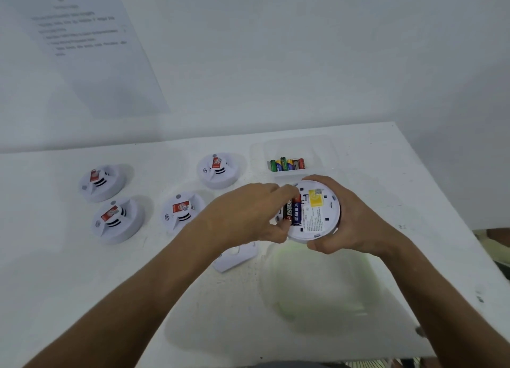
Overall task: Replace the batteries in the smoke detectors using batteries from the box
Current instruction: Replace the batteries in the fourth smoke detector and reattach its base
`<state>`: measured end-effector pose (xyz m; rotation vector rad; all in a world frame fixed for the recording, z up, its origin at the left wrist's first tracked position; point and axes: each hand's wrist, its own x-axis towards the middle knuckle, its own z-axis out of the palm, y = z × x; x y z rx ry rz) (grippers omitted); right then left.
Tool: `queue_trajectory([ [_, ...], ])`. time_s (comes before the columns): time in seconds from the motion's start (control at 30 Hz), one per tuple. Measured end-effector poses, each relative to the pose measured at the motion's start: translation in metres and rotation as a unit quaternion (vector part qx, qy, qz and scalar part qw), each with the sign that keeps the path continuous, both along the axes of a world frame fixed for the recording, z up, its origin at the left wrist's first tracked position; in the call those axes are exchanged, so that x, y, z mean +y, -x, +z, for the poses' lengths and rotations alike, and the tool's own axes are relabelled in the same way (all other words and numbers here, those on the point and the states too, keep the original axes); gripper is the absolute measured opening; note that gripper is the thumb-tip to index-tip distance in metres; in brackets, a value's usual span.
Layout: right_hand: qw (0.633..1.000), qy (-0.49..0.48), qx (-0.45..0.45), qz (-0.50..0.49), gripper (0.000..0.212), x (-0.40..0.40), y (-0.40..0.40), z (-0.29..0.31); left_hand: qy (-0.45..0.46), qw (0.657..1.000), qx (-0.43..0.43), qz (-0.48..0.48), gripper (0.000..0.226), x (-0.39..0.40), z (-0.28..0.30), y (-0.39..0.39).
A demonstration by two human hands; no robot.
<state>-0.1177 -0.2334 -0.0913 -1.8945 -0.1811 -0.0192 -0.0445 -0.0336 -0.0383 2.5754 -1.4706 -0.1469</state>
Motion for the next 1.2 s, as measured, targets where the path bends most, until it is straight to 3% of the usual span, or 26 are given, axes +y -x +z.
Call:
queue_trajectory([
  [0.23,0.998,-0.027,-0.005,-0.052,0.089,-0.019,0.002,-0.006,0.147,0.986,-0.041,-0.063,0.04,-0.016,-0.016,-0.004],
  [0.43,0.995,-0.022,-0.019,-0.094,0.089,-0.036,0.006,-0.002,0.19,0.977,0.094,0.028,0.026,-0.045,-0.012,-0.014],
  [0.57,0.992,-0.012,-0.026,-0.125,0.087,-0.055,0.007,0.002,0.179,0.977,0.108,0.051,0.027,-0.064,0.001,-0.027],
  [0.73,0.987,-0.009,-0.021,-0.16,0.088,-0.084,0.015,0.001,0.199,0.95,0.171,0.17,0.019,-0.09,-0.001,-0.088],
  [0.97,0.988,-0.015,-0.006,-0.156,0.09,-0.098,0.02,-0.006,0.033,0.976,0.17,0.13,0.024,-0.131,-0.037,-0.135],
  [1.1,0.988,-0.016,-0.006,-0.156,0.091,-0.099,0.017,-0.008,0.046,0.961,0.22,0.158,0.031,-0.142,-0.051,-0.143],
  [1.2,0.987,-0.02,-0.004,-0.157,0.092,-0.099,0.015,-0.011,0.069,0.955,0.224,0.181,0.024,-0.146,-0.058,-0.146],
])
